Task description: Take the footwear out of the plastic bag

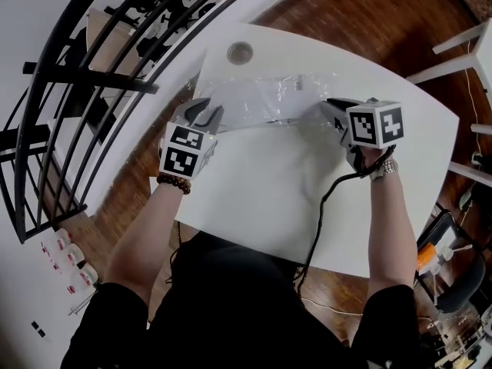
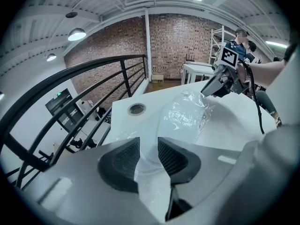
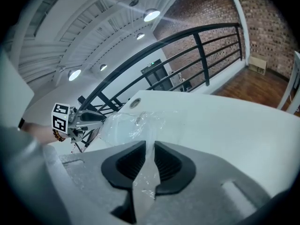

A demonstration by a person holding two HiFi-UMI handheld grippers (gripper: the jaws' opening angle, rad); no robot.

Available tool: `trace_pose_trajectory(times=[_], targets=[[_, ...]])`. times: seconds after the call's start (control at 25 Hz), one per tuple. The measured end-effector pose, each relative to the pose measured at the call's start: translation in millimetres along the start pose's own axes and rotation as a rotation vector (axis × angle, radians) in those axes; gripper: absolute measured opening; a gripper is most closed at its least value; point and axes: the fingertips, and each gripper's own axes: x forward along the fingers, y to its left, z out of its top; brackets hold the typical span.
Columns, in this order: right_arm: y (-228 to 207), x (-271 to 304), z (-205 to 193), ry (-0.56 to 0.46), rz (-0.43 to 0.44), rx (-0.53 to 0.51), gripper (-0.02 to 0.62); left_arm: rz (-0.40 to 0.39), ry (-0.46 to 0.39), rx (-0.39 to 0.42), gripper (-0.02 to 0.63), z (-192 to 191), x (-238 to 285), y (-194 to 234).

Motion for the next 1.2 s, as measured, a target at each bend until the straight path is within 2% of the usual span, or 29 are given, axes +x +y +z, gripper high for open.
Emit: trace_pose_trajectory(times=[0.12,0.36,0.6,1.04,1.2], targets=[[-0.6,-3.0,-0.6,-0.003,-0.001,0.007,0.049,-0.007,0.019,-0.027,0.138,-11.5,3.0,3.9],[-4.2,-3.2,-4.5,-0.020,-0.015,0.016,0.044,0.011,-0.012,-0.097,0.124,-16.0,-1.7,12.1],[-5.1,-10.1,-1.6,-0.046,-0.016,0.031,0.040,0.016,0.058,-0.088,0.075,-36.6,2.9,13.1],[-21.9,-36.4,-6.5,-0.138,0.007,0.147,0.031,0.026,0.112,-0.055,0.018,-56.0,7.8,16.1],[-35.2,-51.4,-11.0,-0.174,-0.002,0.191,0.029,0.027,0.119,-0.050,0.018,-57.1,9.5,16.8]])
